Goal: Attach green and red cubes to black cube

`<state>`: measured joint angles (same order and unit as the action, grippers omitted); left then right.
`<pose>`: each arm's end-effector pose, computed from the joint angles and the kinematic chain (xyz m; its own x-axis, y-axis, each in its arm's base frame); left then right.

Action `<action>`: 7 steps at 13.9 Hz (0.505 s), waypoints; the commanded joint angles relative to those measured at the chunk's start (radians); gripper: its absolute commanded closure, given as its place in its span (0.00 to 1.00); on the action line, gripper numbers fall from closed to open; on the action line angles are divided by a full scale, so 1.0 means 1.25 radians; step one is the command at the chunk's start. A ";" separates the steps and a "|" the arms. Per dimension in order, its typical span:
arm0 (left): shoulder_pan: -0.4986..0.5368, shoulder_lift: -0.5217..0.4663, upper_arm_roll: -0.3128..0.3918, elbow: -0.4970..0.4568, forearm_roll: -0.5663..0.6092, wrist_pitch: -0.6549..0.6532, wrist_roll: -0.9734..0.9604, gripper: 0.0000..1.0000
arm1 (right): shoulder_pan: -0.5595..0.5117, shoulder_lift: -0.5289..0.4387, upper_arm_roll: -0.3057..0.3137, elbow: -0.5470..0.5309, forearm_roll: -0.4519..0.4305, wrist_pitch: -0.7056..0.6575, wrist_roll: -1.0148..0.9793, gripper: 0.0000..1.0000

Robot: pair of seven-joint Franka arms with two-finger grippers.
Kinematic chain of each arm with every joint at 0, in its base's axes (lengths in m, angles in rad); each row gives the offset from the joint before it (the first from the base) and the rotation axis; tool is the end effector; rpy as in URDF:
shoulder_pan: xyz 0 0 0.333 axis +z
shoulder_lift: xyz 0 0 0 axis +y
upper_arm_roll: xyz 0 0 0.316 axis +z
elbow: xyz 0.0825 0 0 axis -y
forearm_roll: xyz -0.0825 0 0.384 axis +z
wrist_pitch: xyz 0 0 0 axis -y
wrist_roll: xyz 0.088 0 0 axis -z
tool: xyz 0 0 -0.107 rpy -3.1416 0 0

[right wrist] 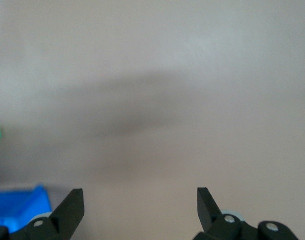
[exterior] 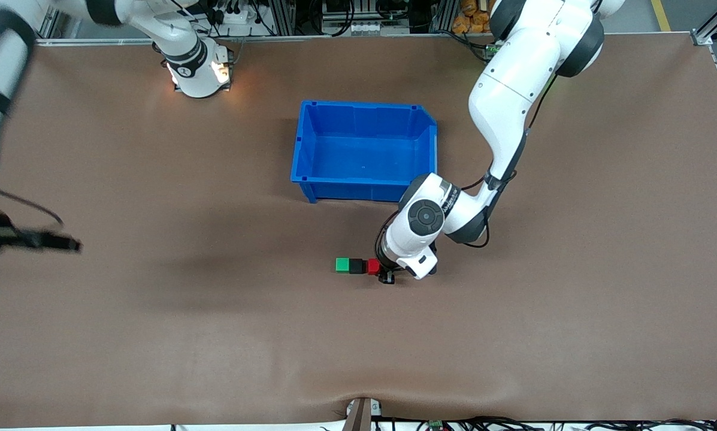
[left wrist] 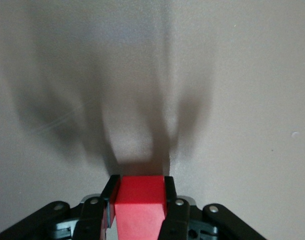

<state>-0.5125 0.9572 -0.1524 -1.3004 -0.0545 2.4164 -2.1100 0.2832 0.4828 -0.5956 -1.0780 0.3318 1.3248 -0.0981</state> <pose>0.6159 -0.4453 0.1815 0.0186 0.9747 -0.2227 0.9988 -0.0078 0.0490 0.6521 -0.0614 0.5717 0.9805 -0.1181 -0.1568 -0.1322 -0.9877 -0.0829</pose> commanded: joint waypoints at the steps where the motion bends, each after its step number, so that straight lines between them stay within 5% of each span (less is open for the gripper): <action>1: -0.032 0.040 0.005 0.024 -0.013 -0.002 -0.014 1.00 | 0.101 -0.214 0.015 -0.257 -0.140 0.060 -0.009 0.00; 5: -0.035 0.040 0.007 0.024 -0.013 -0.002 -0.009 1.00 | 0.123 -0.339 0.016 -0.415 -0.191 0.159 -0.009 0.00; 6: -0.035 0.040 0.007 0.024 -0.013 -0.002 -0.008 0.91 | 0.126 -0.342 0.018 -0.415 -0.192 0.150 -0.009 0.00; 7: -0.034 0.040 0.007 0.023 -0.013 -0.003 -0.007 0.66 | 0.127 -0.342 0.019 -0.418 -0.193 0.140 -0.010 0.00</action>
<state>-0.5357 0.9602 -0.1508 -1.2959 -0.0545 2.4165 -2.1103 0.4273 0.1114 -0.5839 -1.5347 0.1176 1.4854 -0.1081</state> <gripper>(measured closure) 0.604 0.000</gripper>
